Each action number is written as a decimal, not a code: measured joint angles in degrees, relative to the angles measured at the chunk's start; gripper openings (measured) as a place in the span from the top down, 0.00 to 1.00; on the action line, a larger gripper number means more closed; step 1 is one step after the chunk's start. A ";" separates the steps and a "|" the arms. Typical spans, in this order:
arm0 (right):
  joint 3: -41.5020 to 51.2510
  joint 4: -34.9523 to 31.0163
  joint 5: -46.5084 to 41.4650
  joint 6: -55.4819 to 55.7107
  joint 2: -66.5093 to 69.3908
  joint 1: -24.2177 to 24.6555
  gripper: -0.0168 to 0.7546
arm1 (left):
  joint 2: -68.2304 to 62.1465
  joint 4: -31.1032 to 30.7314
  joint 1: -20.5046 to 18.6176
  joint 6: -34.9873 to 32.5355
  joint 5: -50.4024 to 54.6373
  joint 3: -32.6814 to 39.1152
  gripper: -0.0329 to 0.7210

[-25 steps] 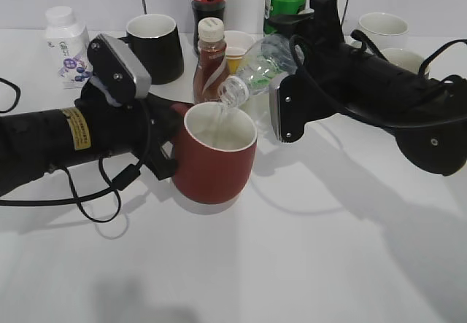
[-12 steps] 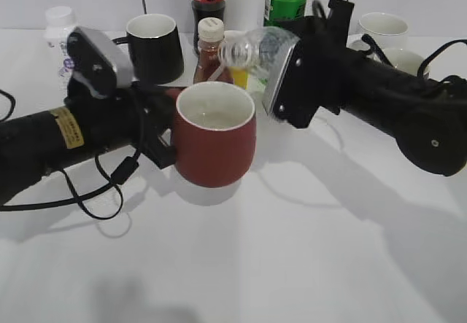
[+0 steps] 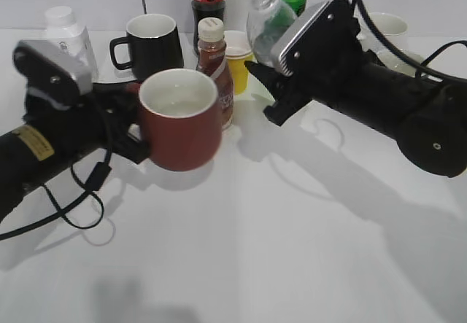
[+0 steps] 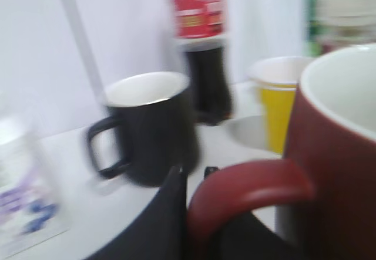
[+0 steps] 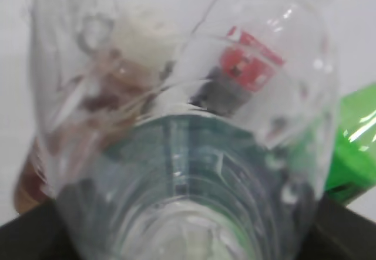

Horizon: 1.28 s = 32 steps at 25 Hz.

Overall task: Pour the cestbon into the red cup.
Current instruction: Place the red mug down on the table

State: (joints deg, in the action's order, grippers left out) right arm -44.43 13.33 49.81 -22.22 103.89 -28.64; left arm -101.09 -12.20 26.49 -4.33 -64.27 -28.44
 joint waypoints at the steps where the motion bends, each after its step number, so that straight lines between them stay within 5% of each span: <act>1: 0.00 0.05 0.24 2.08 0.00 0.00 0.37 | 0.11 2.44 0.00 -1.17 -0.29 0.70 0.89; 7: -1.83 -0.80 1.93 12.29 1.28 0.00 0.37 | 0.41 16.01 -0.12 -3.94 -0.61 1.43 0.89; 11: -3.47 -6.41 2.09 13.88 3.35 0.00 0.37 | 0.41 19.60 -2.68 -4.01 -0.71 1.31 0.89; 20: -4.48 -14.69 2.00 16.15 5.43 0.00 0.37 | -3.54 17.51 -13.31 -4.00 -1.43 -4.22 0.89; 32: -4.48 -16.43 -0.88 16.80 5.43 0.00 0.37 | -17.01 13.95 -13.66 -3.87 -1.01 -12.26 0.89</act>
State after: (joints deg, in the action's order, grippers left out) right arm -48.91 -3.10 48.94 -5.42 109.33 -28.64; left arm -118.11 1.75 12.83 -8.20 -65.28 -40.70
